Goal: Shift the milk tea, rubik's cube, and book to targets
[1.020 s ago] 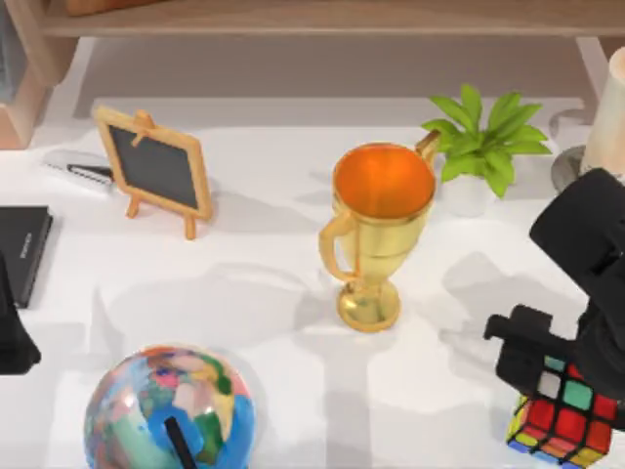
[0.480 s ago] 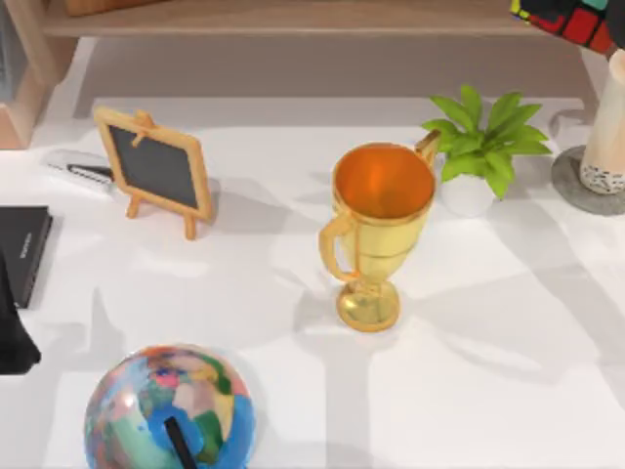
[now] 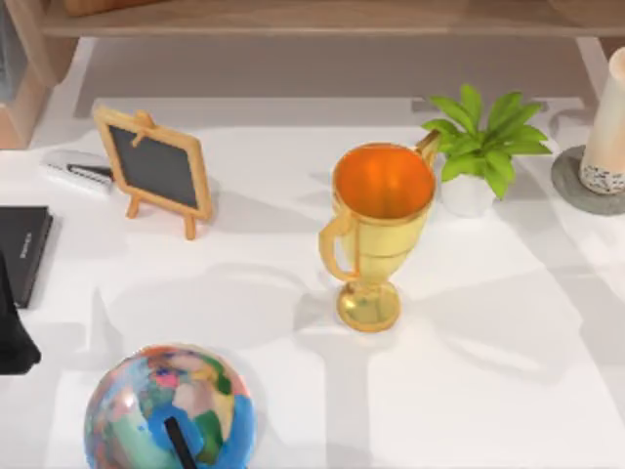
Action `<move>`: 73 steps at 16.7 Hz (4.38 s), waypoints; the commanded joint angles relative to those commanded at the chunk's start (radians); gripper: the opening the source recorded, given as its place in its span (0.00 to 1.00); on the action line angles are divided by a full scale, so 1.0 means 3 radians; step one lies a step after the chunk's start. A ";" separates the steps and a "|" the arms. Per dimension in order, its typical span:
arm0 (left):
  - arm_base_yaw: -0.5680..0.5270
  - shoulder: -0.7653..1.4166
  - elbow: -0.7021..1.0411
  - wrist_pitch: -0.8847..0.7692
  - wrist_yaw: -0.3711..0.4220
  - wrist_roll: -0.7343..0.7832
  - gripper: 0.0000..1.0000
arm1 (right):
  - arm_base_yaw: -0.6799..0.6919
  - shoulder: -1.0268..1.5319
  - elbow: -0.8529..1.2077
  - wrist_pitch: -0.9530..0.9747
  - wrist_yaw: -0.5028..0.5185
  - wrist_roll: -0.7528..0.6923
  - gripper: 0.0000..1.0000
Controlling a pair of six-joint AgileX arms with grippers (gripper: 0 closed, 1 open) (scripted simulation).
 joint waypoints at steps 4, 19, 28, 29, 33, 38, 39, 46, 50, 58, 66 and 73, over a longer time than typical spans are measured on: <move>0.0000 0.0000 0.0000 0.0000 0.0000 0.0000 1.00 | -0.0012 0.0036 0.0036 0.0080 0.0011 -0.0104 0.00; 0.0000 0.0000 0.0000 0.0000 0.0000 0.0000 1.00 | -0.0254 0.1047 0.1350 -0.0077 -0.0197 -0.0098 0.00; 0.0000 0.0000 0.0000 0.0000 0.0000 0.0000 1.00 | -0.0293 0.1298 0.1533 -0.0149 -0.0251 -0.0110 0.08; 0.0000 0.0000 0.0000 0.0000 0.0000 0.0000 1.00 | -0.0293 0.1298 0.1533 -0.0149 -0.0251 -0.0110 0.15; 0.0000 0.0000 0.0000 0.0000 0.0000 0.0000 1.00 | -0.0293 0.1298 0.1533 -0.0149 -0.0251 -0.0110 0.45; 0.0000 0.0000 0.0000 0.0000 0.0000 0.0000 1.00 | -0.0293 0.1298 0.1533 -0.0149 -0.0251 -0.0110 0.83; 0.0000 0.0000 0.0000 0.0000 0.0000 0.0000 1.00 | -0.0293 0.1298 0.1533 -0.0149 -0.0251 -0.0110 0.90; 0.0000 0.0000 0.0000 0.0000 0.0000 0.0000 1.00 | -0.0293 0.1298 0.1533 -0.0149 -0.0251 -0.0110 1.00; 0.0000 0.0000 0.0000 0.0000 0.0000 0.0000 1.00 | -0.0282 0.1286 0.1520 -0.0146 -0.0249 -0.0109 1.00; 0.0000 0.0000 0.0000 0.0000 0.0000 0.0000 1.00 | -0.0210 0.0893 0.1001 -0.0022 -0.0183 -0.0107 1.00; 0.0000 0.0000 0.0000 0.0000 0.0000 0.0000 1.00 | -0.0294 0.0588 0.0708 -0.0044 -0.0229 -0.0110 1.00; 0.0000 0.0000 0.0000 0.0000 0.0000 0.0000 1.00 | -0.0590 -0.1048 -0.0882 -0.0129 -0.0464 -0.0133 1.00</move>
